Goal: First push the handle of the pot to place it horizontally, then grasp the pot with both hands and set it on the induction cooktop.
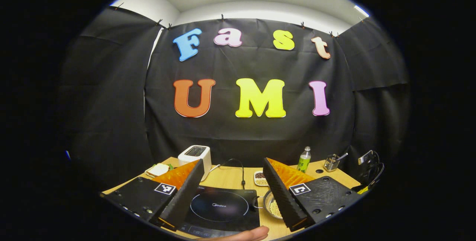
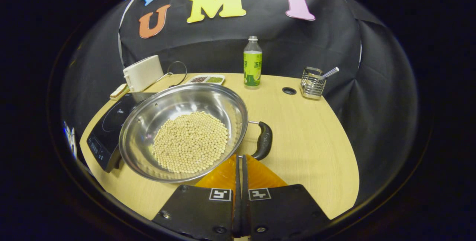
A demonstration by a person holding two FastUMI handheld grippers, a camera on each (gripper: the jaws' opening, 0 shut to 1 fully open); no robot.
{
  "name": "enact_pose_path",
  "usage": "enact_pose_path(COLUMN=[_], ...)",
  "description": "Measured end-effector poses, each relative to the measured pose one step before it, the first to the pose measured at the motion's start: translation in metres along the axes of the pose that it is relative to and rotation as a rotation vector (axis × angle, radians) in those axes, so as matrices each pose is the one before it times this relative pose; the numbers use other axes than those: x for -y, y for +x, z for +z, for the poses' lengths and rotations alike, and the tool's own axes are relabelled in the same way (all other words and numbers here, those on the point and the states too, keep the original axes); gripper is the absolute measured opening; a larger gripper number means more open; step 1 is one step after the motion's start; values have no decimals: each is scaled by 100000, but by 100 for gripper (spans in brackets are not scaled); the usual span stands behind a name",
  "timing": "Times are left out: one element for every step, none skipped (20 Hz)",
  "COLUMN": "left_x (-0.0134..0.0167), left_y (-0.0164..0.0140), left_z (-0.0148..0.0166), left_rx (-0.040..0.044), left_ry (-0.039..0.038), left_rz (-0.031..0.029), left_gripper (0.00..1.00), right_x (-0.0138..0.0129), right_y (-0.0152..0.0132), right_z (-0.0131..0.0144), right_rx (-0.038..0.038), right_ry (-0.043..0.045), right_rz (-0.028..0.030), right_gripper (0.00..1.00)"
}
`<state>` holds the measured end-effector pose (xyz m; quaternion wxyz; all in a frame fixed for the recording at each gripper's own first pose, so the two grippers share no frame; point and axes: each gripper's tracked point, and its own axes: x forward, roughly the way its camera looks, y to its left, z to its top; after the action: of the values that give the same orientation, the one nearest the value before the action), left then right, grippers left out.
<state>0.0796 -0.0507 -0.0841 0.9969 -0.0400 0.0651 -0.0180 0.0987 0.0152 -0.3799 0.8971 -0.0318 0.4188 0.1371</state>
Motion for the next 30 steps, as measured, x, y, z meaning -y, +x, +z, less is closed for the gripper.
enact_pose_path(left_x=[300, 245, 642, 824, 773, 442, 509, 241, 158, 147, 101, 129, 16, 75, -45, -8, 153, 134, 239, 189, 235, 312, 334, 333, 341, 385, 269, 121, -29, -11], left_y=[356, 301, 320, 365, 408, 516, 646, 504, 548, 678, 621, 668, 722, 768, 695, 521, 478, 388, 519, 553, 410, 468, 445, 408, 306, 390, 318, 311, 218, 178], left_z=[-609, -768, -909, -877, -870, -1029, -895, -955, -907, -943, -792, -842, -767, -965, -861, -636, -530, -554, -474, -509, -429, -571, -379, -397, -357, -322, -353, -346, -60, -107], left_rx=[-1542, -1910, -1838, -2168, -2239, -2445, -2404, -2588, -2827, -2522, -2217, -2386, -2670, -2787, -2556, -2207, -1855, -1627, -1356, -1414, -1587, -1775, -1409, -1246, -1223, -1134, -1329, -1115, -684, -479], left_ry=[144, -568, -1009, -1013, -511, -192, 405, 913, 1089, 703, 272, -317, -500, -266, -197, -255, -510, -619, -497, -362, 11, 351, 380, 281, 159, 340, 526, 673, 645, 224], left_rz=[-587, -894, -1523, -2229, -1931, -1544, -1180, -614, -215, -158, -342, -207, 21, -54, 111, 75, -195, -791, -921, -395, -407, -439, -396, -351, -419, -636, -172, 217, 443, 286], left_gripper=[95, 95, 95, 95, 95, 95, 95, 95, 95, 95, 95, 95, 95, 95, 95, 95, 95, 95, 95, 95, 95, 95, 95, 95, 95, 95, 95, 95, 95, 96], right_x=[197, 182, 86, 119, 182, 85, 103, 94, 188, 223, -3, -58, -114, -108, 117, 227, -8, -174, 285, 291, 487, 466, -5, 33, -126, -413, -211, 7, 81, -22], right_y=[150, 149, 111, 118, 161, 174, 117, 145, 261, -9, 15, -167, -338, -389, -558, -641, -940, -825, -742, -515, -378, -104, 325, 270, 699, 661, 729, 650, 704, 648], right_z=[17, 138, 80, 169, 39, 4, -72, -170, -208, -54, -54, 43, 32, 132, 284, 545, 961, 838, 578, 1006, 1029, 717, -110, 42, -94, -294, -486, -210, -99, -67], right_rx=[-287, -403, -396, 36, -136, -414, -832, -1465, -776, -736, -119, 273, 543, 1025, 1782, 3135, 5048, 4809, 4605, 5694, 4511, 2416, 1101, -626, -971, -1891, -2460, -1667, -1033, -884], right_ry=[649, 484, 504, 394, 648, 900, 1007, 1077, 1106, 1062, 681, 405, -140, -516, -1142, -898, -1165, -1705, -2274, -1673, -448, -268, -855, 139, 1699, 1745, 1198, 957, 1081, 745], right_rz=[152, 169, 275, 284, 92, 82, 220, 219, 26, -309, 164, 416, 553, 681, -95, -627, 769, 1420, -13, -77, -1954, -2070, -922, -1464, -179, 884, 656, 51, -469, -193], right_gripper=[4, 1, 4, 4, 4, 1, 4, 2, 1, 4, 4, 4, 1, 4, 4, 6, 6, 17, 39, 61, 83, 90, 97, 99, 97, 97, 98, 100, 100, 98])
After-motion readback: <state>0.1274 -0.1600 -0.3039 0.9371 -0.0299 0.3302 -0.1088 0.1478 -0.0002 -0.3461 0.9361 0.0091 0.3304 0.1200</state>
